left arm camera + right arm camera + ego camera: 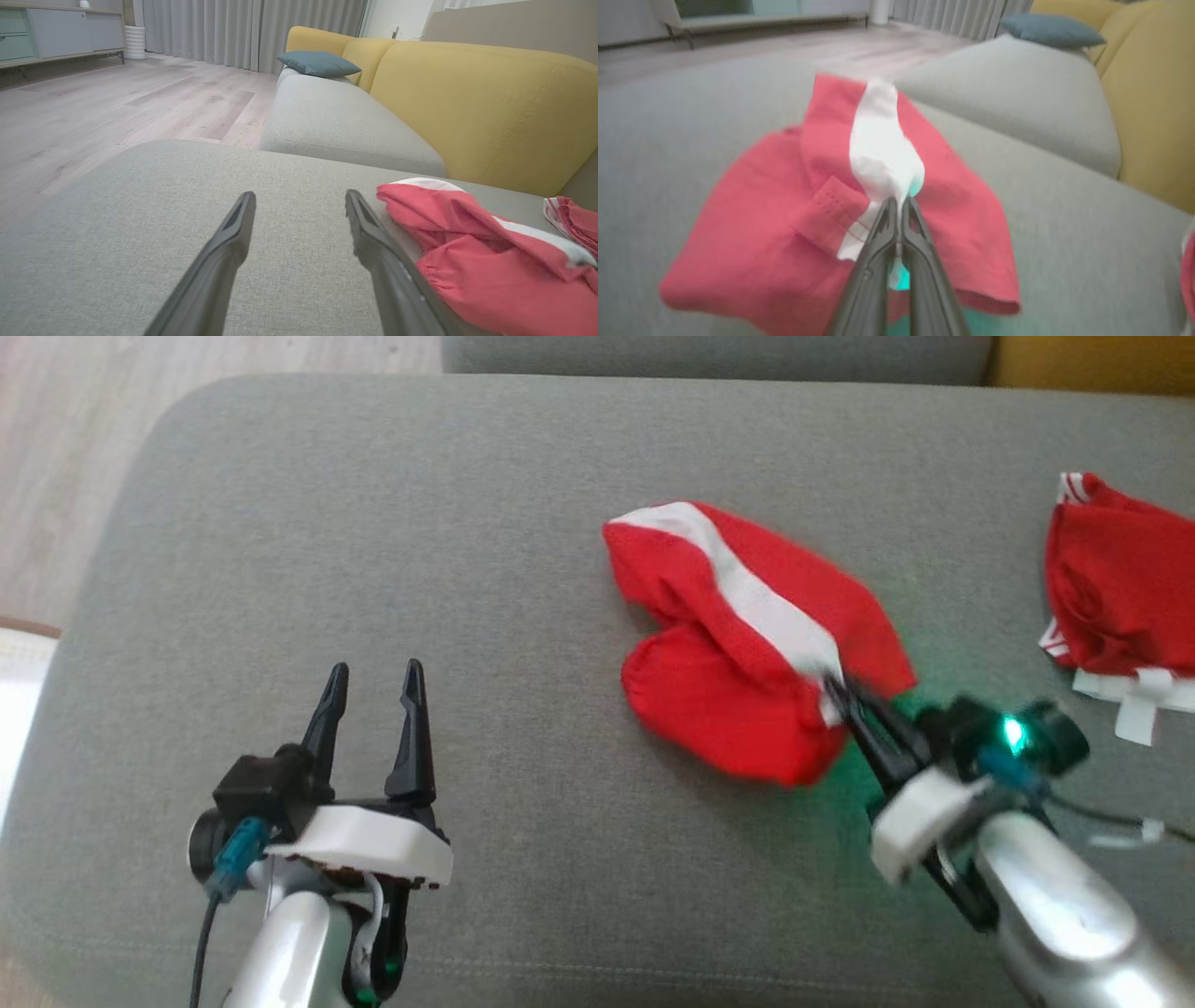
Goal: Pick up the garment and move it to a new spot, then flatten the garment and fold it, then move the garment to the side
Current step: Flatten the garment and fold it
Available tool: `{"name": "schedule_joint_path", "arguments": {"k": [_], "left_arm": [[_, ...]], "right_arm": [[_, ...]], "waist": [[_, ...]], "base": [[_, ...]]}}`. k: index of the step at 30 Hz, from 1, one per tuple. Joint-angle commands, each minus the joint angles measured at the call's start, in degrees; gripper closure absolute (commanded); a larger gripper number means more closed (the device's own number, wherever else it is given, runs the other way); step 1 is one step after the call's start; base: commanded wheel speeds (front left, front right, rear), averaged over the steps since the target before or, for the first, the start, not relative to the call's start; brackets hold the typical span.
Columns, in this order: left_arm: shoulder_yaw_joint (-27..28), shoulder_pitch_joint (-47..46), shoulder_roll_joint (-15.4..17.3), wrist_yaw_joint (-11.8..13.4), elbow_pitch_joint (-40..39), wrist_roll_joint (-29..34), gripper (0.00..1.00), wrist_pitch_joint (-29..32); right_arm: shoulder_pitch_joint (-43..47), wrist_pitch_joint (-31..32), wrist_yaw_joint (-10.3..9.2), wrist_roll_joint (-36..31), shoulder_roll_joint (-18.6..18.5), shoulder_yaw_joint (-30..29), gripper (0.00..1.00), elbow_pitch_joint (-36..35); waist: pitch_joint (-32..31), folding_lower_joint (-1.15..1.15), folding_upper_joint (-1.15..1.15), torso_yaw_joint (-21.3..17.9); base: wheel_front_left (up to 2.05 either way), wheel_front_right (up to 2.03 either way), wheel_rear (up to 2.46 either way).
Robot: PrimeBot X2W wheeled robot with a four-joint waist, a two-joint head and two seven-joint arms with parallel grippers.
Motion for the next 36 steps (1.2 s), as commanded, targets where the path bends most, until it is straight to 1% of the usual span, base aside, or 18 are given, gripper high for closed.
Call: {"name": "schedule_joint_path", "arguments": {"k": [1,4,11,15,16,17,20,24,29,32,34,36], "left_arm": [[1.6,-2.4,0.2,0.4,-2.1,0.1,0.0,-0.7],[1.9,-2.8,0.2,0.5,-2.1,0.5,0.0,-0.7],[2.2,-3.2,0.2,0.2,-1.4,1.0,0.0,-0.7],[2.3,-3.3,0.2,0.1,-1.1,1.0,0.0,-0.7],[2.5,-3.3,0.2,0.2,-1.0,0.9,0.0,-0.7],[2.6,-3.3,0.2,0.1,-1.0,0.9,0.0,-0.7],[3.1,-3.5,0.2,-0.1,-0.9,0.9,0.0,-0.7],[3.8,-3.8,0.2,-0.4,-0.9,1.2,0.0,-0.7],[4.9,-4.4,0.2,-0.8,-1.2,1.3,0.0,-0.7],[5.8,-5.0,0.2,-1.3,-1.3,1.2,0.0,-0.7],[6.5,-5.5,0.2,-1.7,-1.2,0.6,0.0,-0.7],[7.2,-6.1,0.2,-2.1,-1.0,-0.4,0.0,-0.7]], "right_arm": [[-0.7,-0.5,0.17,0.5,-1.6,2.3,1.0,-1.0],[0.5,-0.6,0.17,1.5,-3.9,5.1,1.0,-0.8],[2.0,-0.3,0.17,0.9,-9.5,11.9,1.0,-2.4],[2.8,0.1,0.17,0.2,-11.9,14.4,1.0,-3.8],[2.8,0.1,0.17,-0.2,-12.4,14.4,0.55,-4.1],[2.9,0.0,0.17,-0.5,-12.6,13.9,0.0,-4.2],[3.6,-0.2,0.17,-0.2,-11.9,9.8,0.0,-4.4],[4.9,-0.7,0.17,0.8,-8.6,0.5,0.0,-5.9],[7.6,-1.3,0.17,0.6,-1.0,-13.6,0.0,-10.8],[9.5,-1.3,0.17,-1.3,4.5,-20.2,0.0,-16.6],[11.0,-1.4,0.17,-2.3,8.0,-23.0,0.0,-20.1],[12.1,-1.4,0.17,-3.3,10.4,-24.1,0.0,-22.5]], "waist": [[0.5,0.0,0.0,-0.8],[0.9,0.0,0.0,-2.1],[0.7,0.0,0.0,-5.2],[0.1,0.0,0.0,-6.7],[0.0,0.0,0.0,-7.0],[-0.1,0.0,0.0,-7.4],[-0.4,0.0,0.0,-8.3],[-0.7,0.0,0.0,-9.4],[-0.5,0.0,0.0,-10.6],[-0.1,0.0,0.0,-11.5],[0.2,0.0,0.0,-12.0],[0.6,0.0,0.0,-12.6]], "base": [[0.0,0.0,0.0],[0.0,0.0,0.0],[0.0,0.0,0.0],[0.0,0.0,0.0],[0.0,0.0,0.0],[0.0,0.0,0.0],[0.0,0.0,0.0],[0.0,0.0,0.0],[0.0,0.0,0.0],[0.0,0.0,0.0],[0.0,0.0,0.0],[0.0,0.0,0.0]]}}
